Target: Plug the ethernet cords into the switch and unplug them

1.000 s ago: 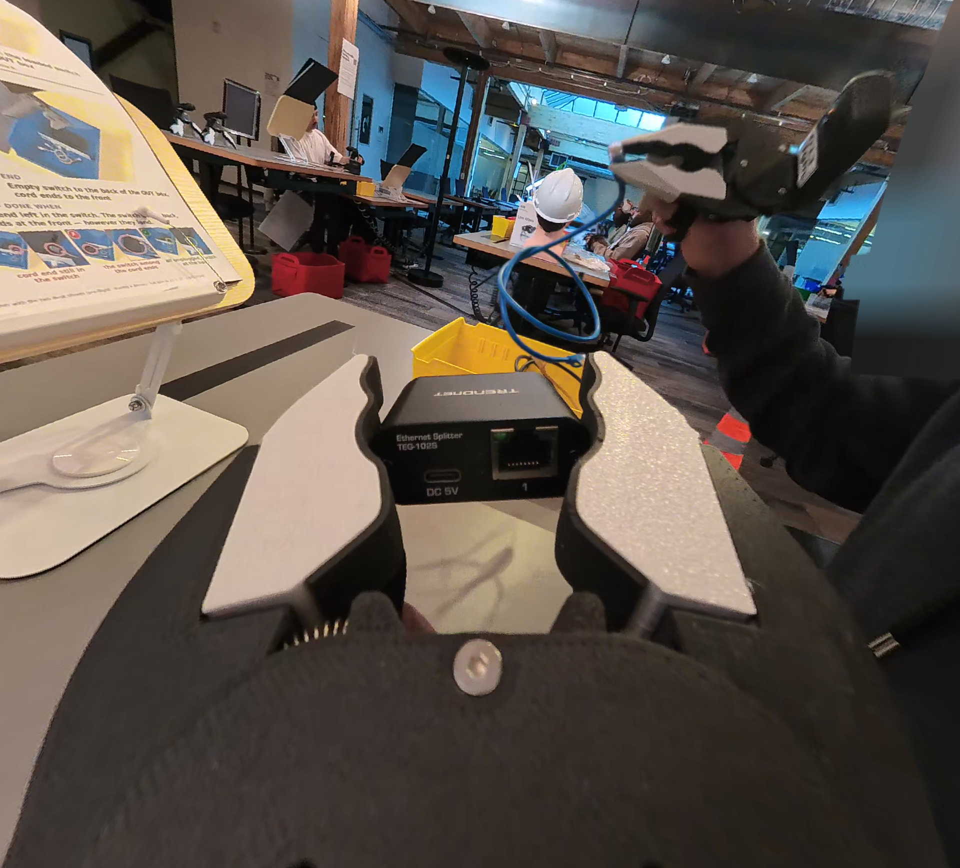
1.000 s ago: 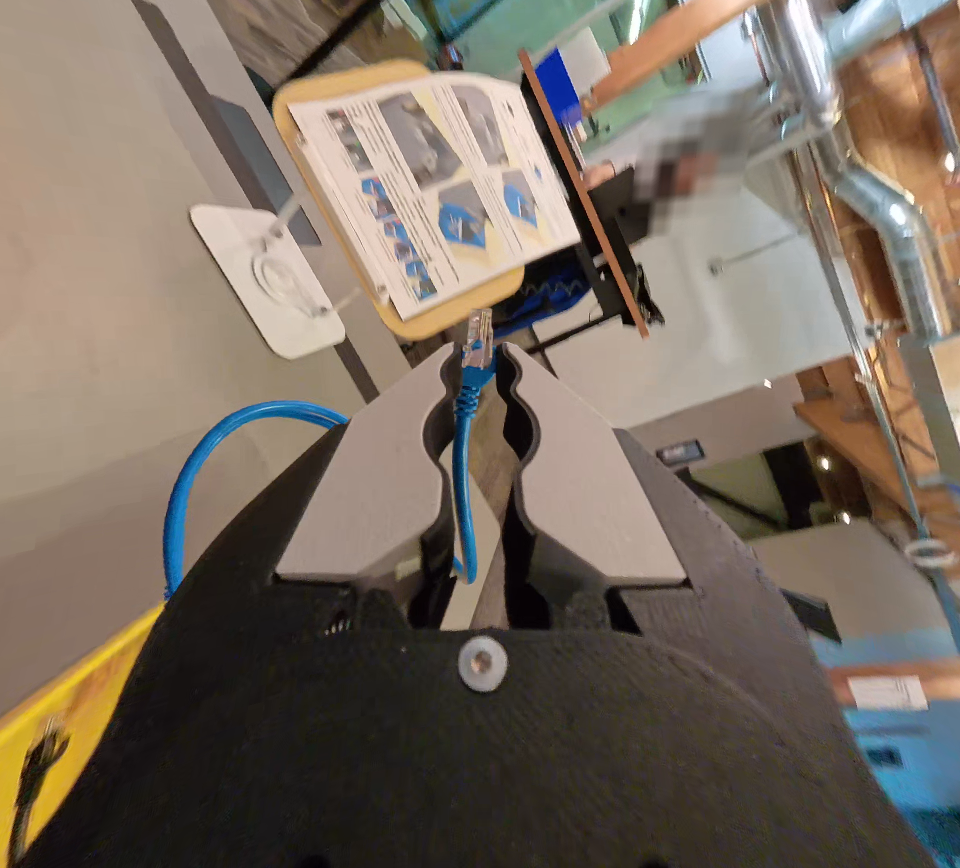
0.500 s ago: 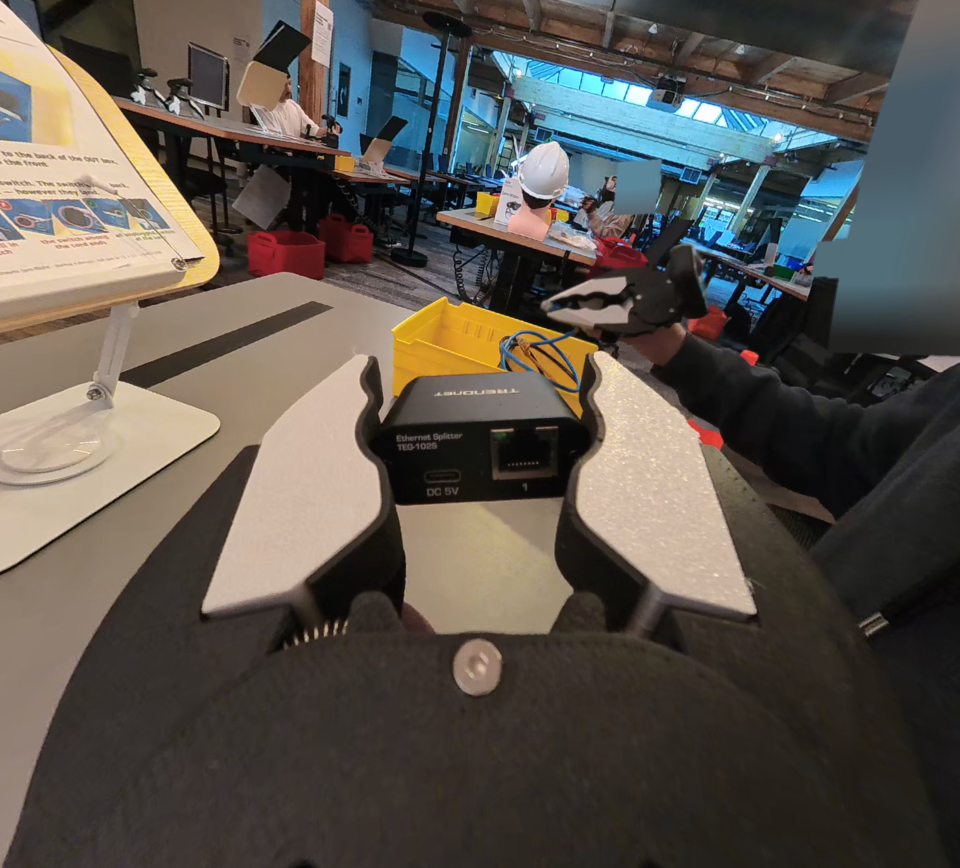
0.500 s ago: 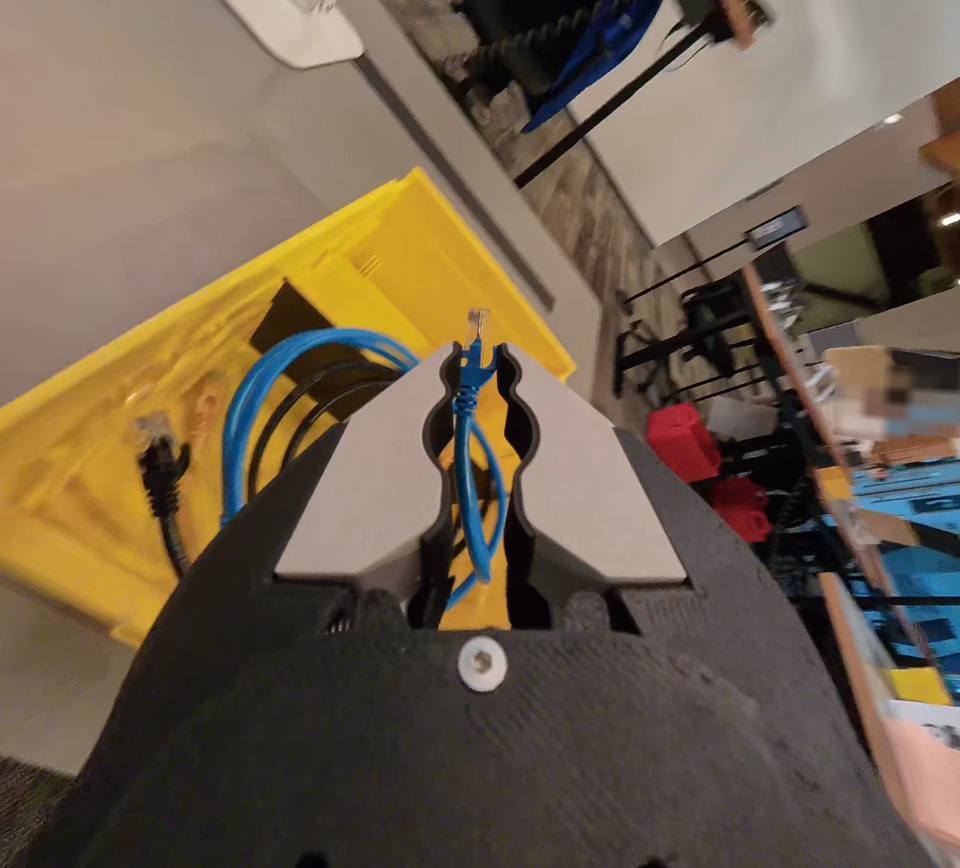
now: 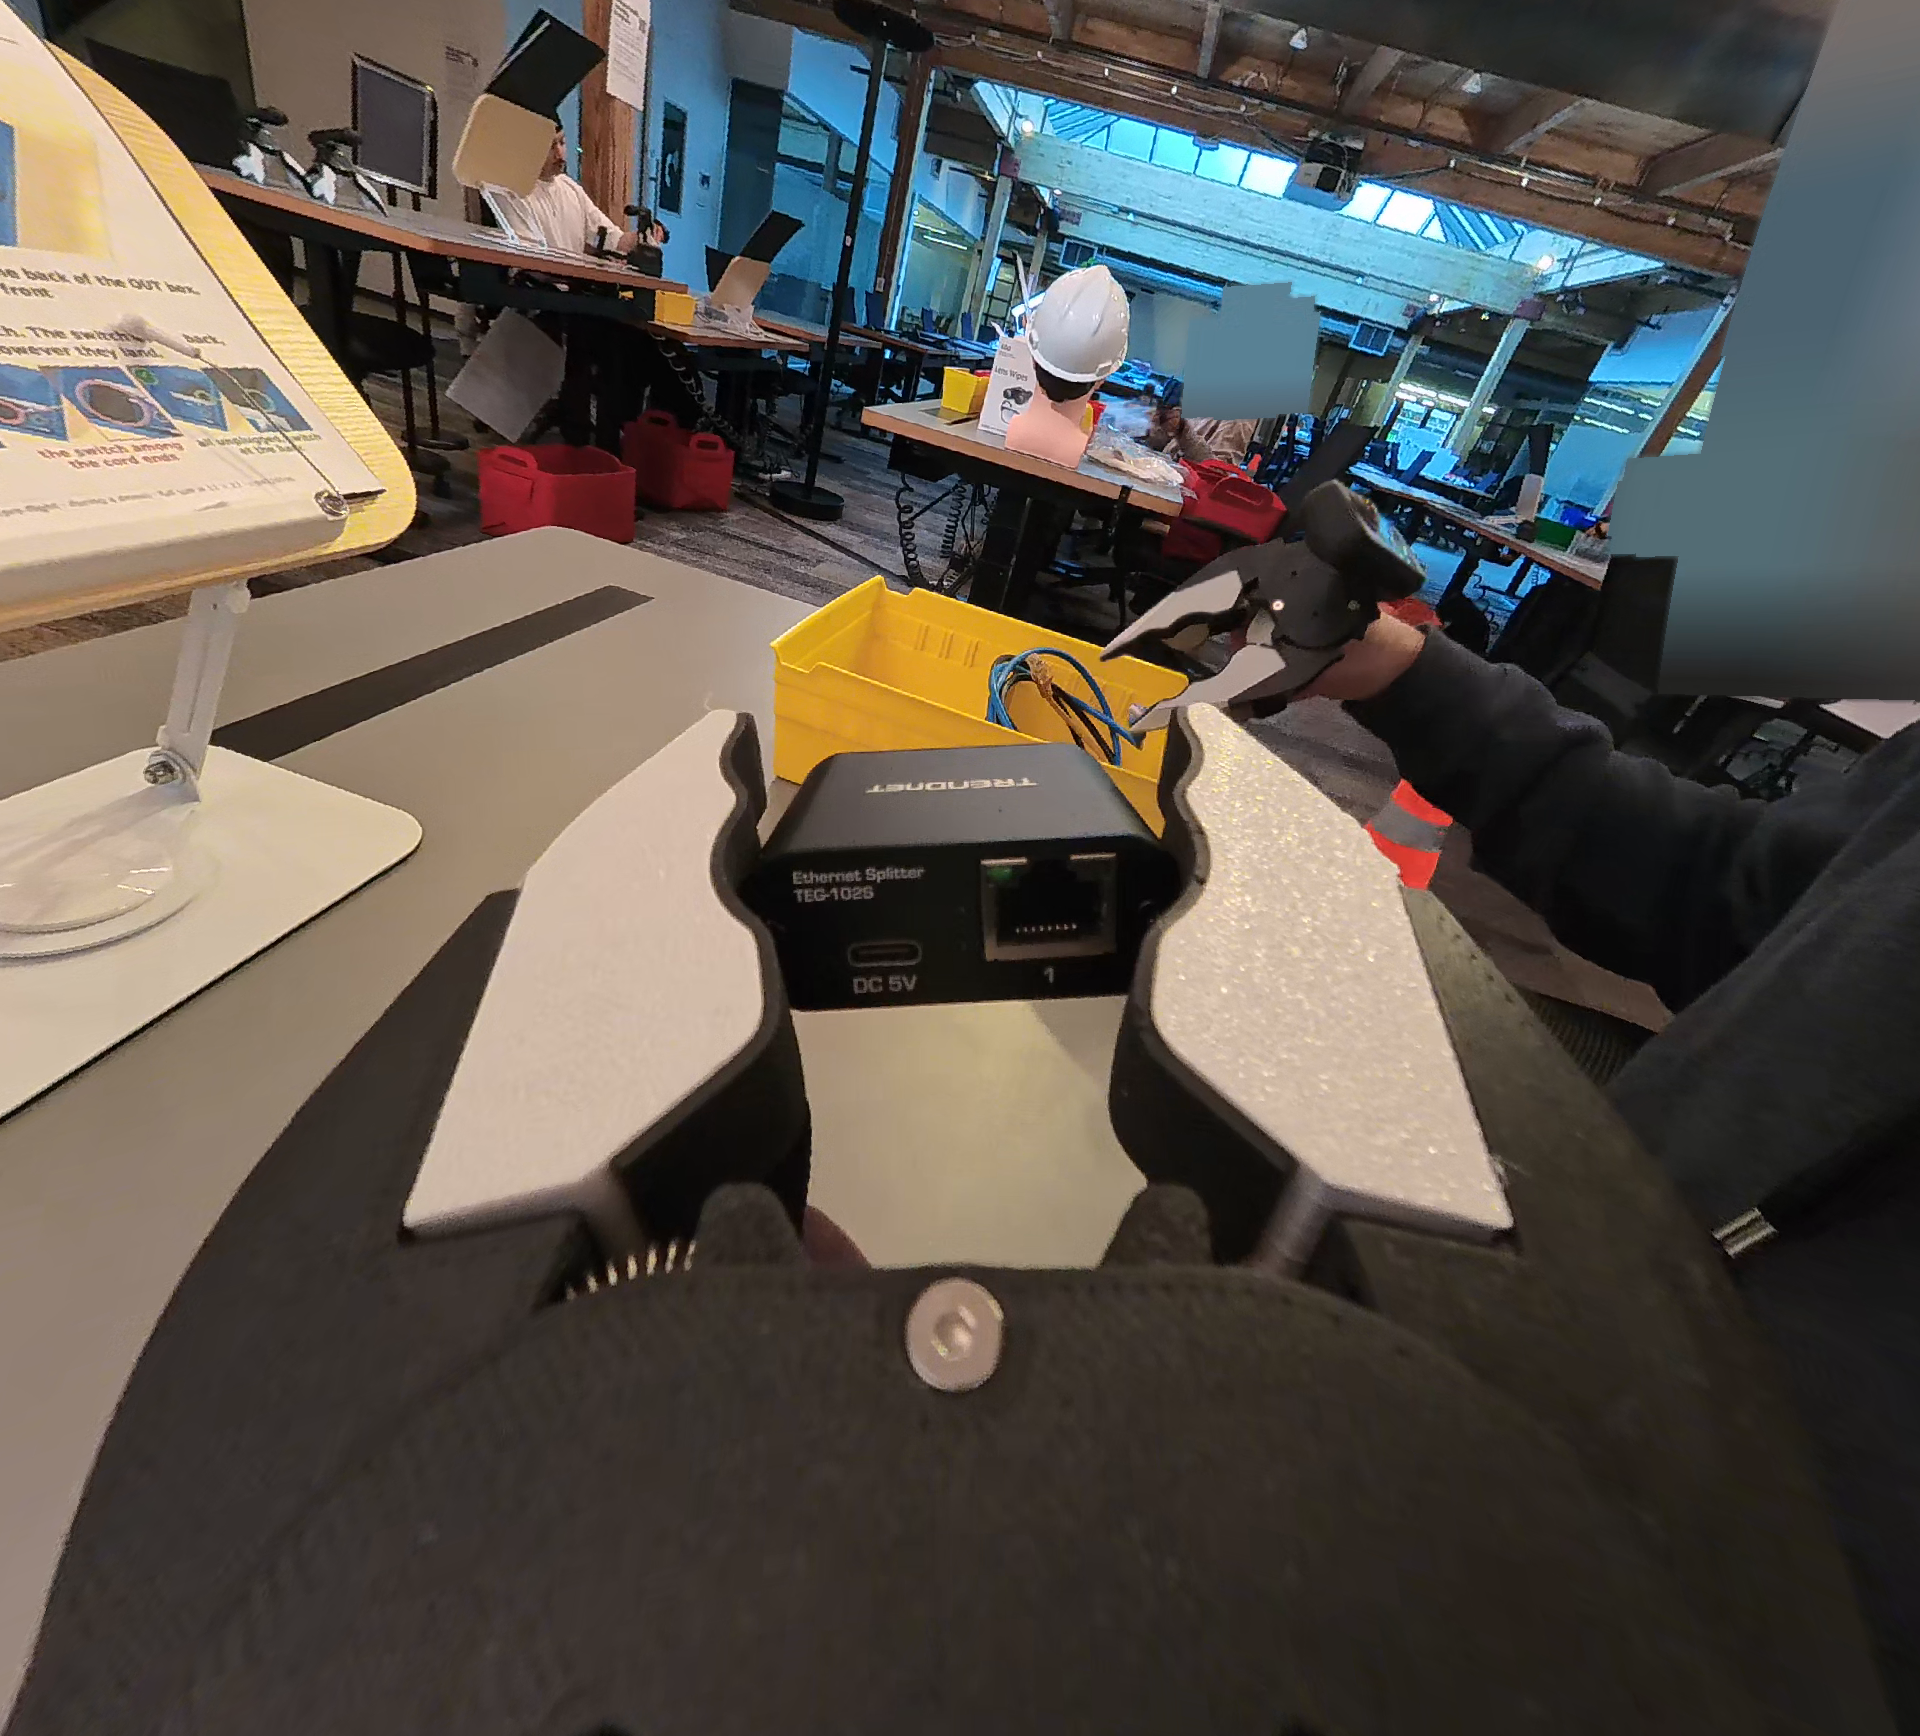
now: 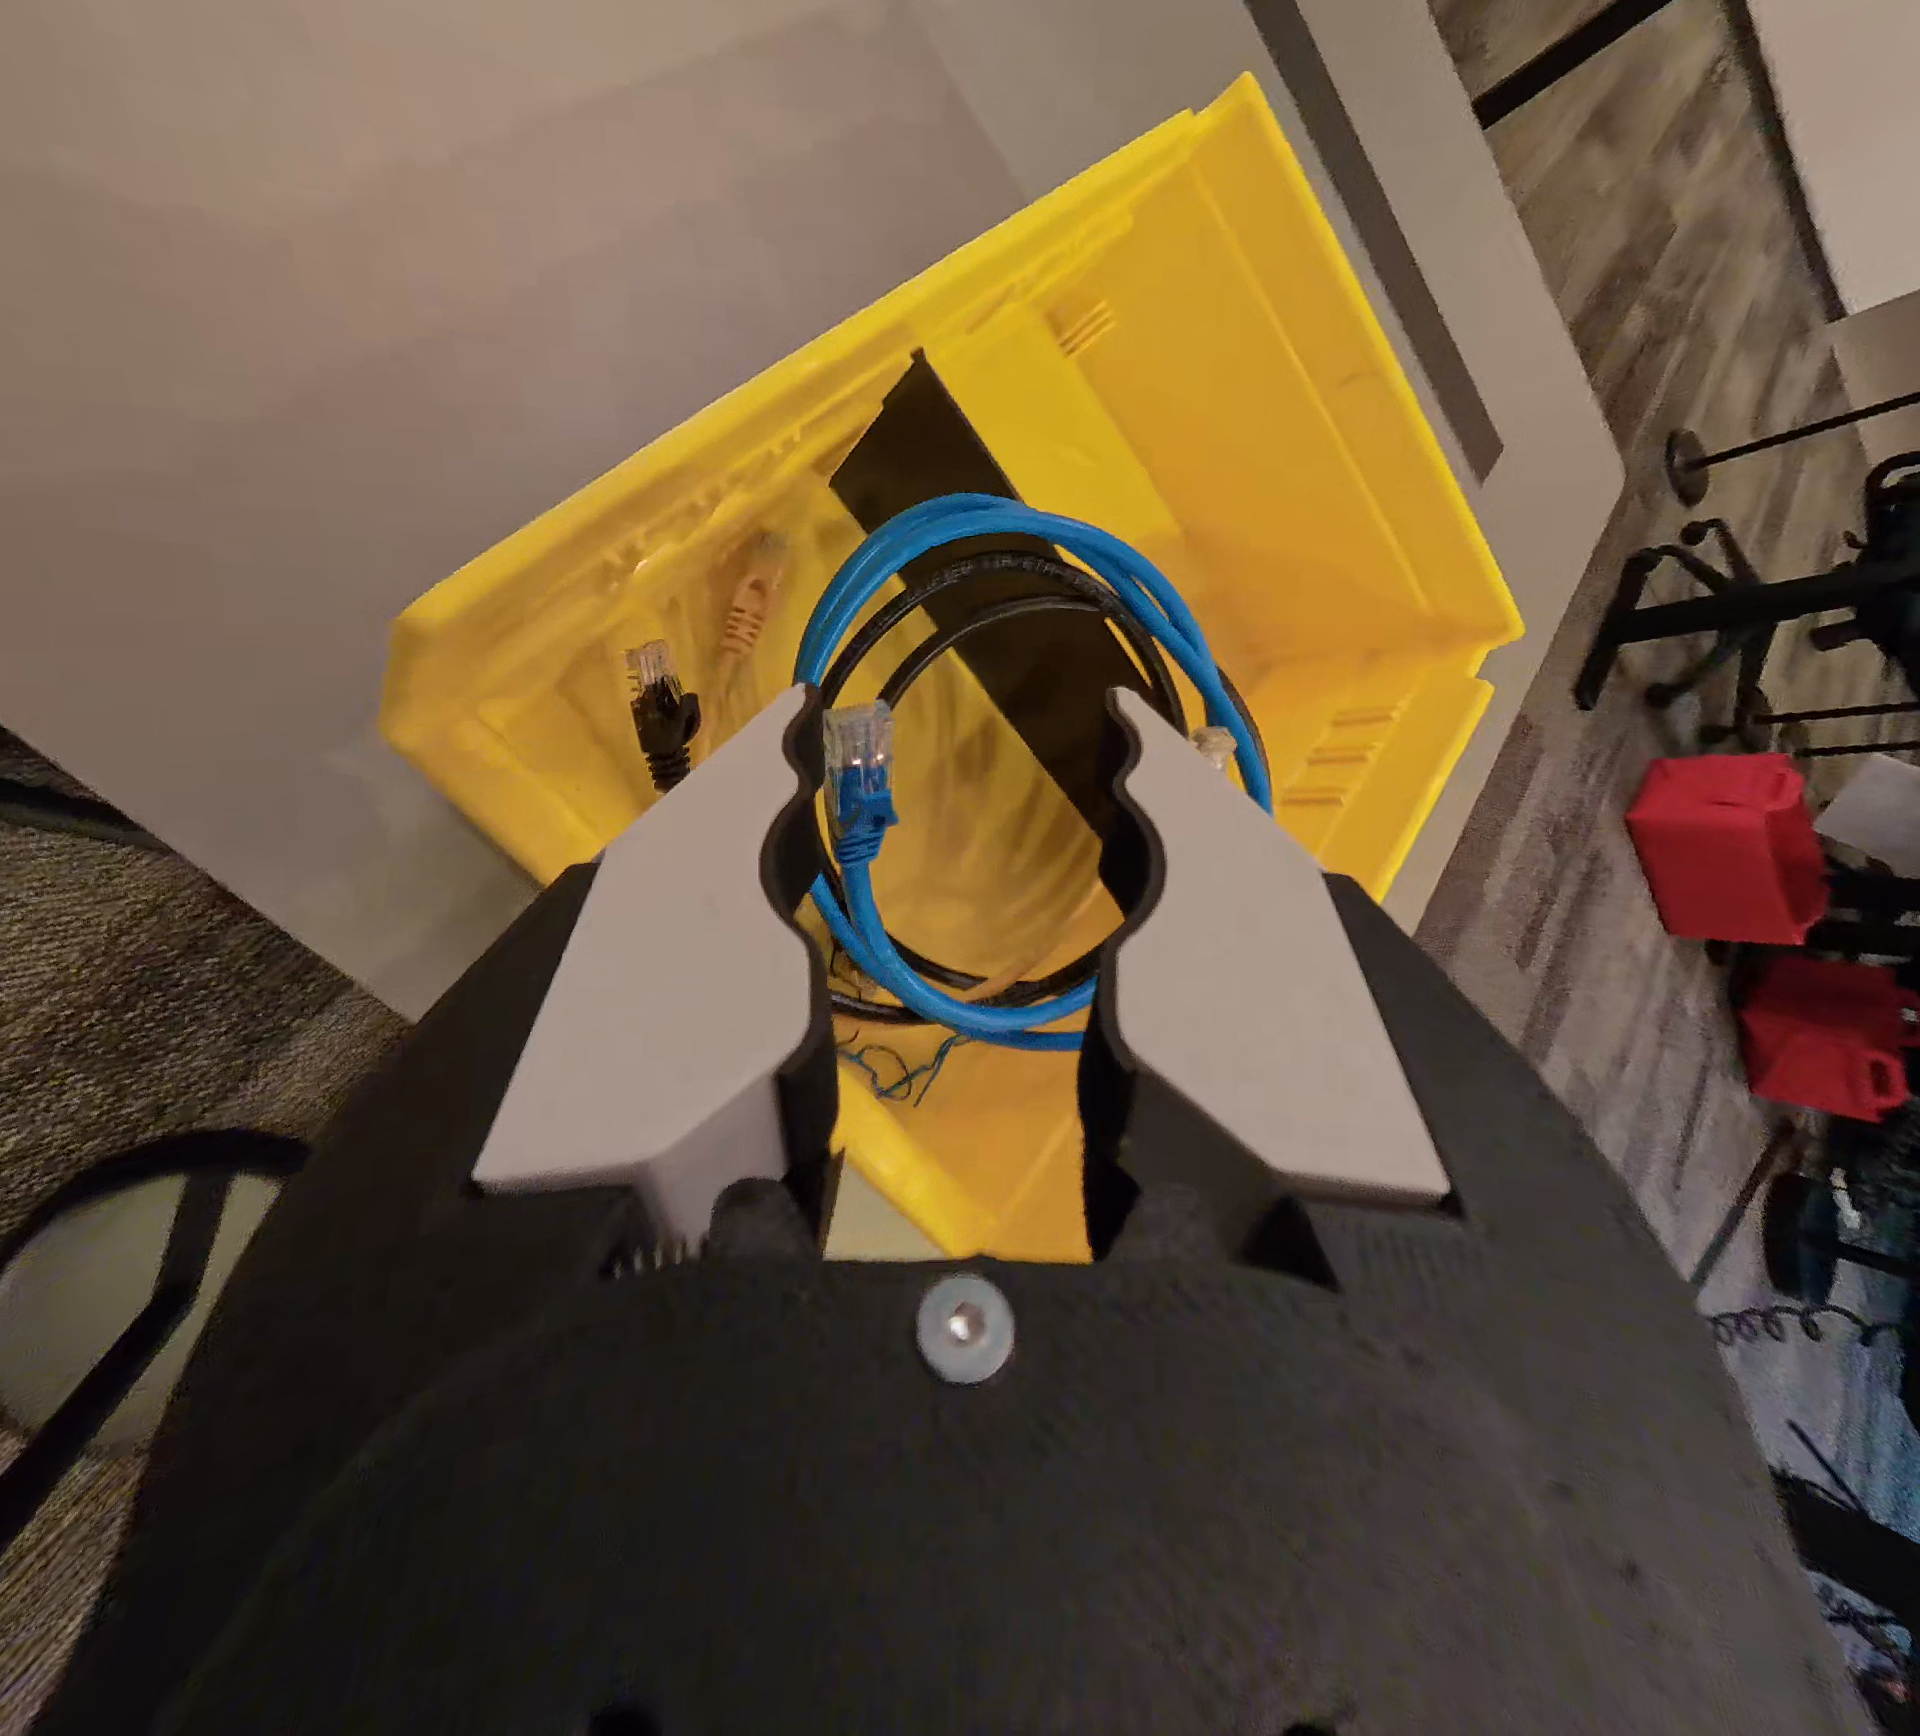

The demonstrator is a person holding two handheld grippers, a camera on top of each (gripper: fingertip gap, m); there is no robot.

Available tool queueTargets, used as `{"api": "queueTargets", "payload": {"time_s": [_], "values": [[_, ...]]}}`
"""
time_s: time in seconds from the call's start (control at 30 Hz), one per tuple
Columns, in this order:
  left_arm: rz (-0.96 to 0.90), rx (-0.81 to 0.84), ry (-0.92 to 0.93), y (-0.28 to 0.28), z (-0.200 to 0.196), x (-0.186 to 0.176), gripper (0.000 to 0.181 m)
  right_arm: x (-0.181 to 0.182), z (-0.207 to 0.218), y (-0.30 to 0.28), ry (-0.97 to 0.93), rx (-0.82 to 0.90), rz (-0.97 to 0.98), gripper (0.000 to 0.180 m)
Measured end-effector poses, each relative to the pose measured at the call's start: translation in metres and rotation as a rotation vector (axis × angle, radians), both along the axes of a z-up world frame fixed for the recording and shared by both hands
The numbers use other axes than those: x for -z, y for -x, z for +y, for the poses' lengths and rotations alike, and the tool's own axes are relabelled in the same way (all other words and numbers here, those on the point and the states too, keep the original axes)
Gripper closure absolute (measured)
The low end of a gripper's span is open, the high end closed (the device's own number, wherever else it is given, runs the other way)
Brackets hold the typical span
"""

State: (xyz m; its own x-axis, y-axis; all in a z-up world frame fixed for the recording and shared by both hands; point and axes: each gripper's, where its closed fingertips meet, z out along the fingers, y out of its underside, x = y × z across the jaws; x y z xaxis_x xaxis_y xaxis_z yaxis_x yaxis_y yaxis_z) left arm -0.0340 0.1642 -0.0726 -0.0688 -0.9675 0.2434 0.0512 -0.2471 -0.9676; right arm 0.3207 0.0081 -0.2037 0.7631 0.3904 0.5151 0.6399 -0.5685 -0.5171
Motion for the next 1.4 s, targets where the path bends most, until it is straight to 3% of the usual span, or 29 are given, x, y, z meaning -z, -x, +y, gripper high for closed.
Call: {"api": "queueTargets", "payload": {"time_s": [0.23, 0.37, 0.43, 0.67, 0.77, 0.93, 1.07, 1.23, 1.33, 1.4], "values": [[0.007, 0.010, 0.004, -0.002, -0.002, 0.003, 0.108, 0.004, -0.026, 0.005, 0.190, -0.013, 0.015, 0.119], [0.004, 0.015, 0.000, -0.002, -0.005, 0.001, 0.108, -0.051, -0.018, 0.034, -0.014, -0.089, 0.186, 0.135], [-0.006, 0.026, 0.004, -0.003, -0.008, -0.003, 0.108, -0.074, -0.008, 0.050, -0.106, -0.139, 0.117, 0.137], [-0.009, 0.107, 0.013, -0.018, -0.037, -0.003, 0.108, -0.125, 0.067, 0.217, -0.512, -0.586, -0.283, 0.139], [-0.004, 0.154, 0.026, -0.024, -0.053, 0.001, 0.108, -0.128, 0.085, 0.290, -0.617, -0.774, -0.280, 0.136], [-0.034, 0.211, 0.071, -0.030, -0.067, -0.001, 0.108, -0.116, 0.106, 0.348, -0.667, -0.939, -0.306, 0.130], [-0.057, 0.234, 0.095, -0.031, -0.072, -0.002, 0.108, -0.119, 0.110, 0.363, -0.737, -0.956, -0.336, 0.157], [-0.044, 0.221, 0.041, -0.031, -0.072, -0.004, 0.108, -0.122, 0.110, 0.362, -0.731, -0.938, -0.313, 0.158], [-0.017, 0.172, -0.007, -0.027, -0.064, -0.008, 0.096, -0.131, 0.110, 0.347, -0.719, -0.899, -0.321, 0.158], [-0.018, 0.113, -0.042, -0.020, -0.051, -0.014, 0.103, -0.138, 0.113, 0.321, -0.696, -0.839, -0.340, 0.158]]}}
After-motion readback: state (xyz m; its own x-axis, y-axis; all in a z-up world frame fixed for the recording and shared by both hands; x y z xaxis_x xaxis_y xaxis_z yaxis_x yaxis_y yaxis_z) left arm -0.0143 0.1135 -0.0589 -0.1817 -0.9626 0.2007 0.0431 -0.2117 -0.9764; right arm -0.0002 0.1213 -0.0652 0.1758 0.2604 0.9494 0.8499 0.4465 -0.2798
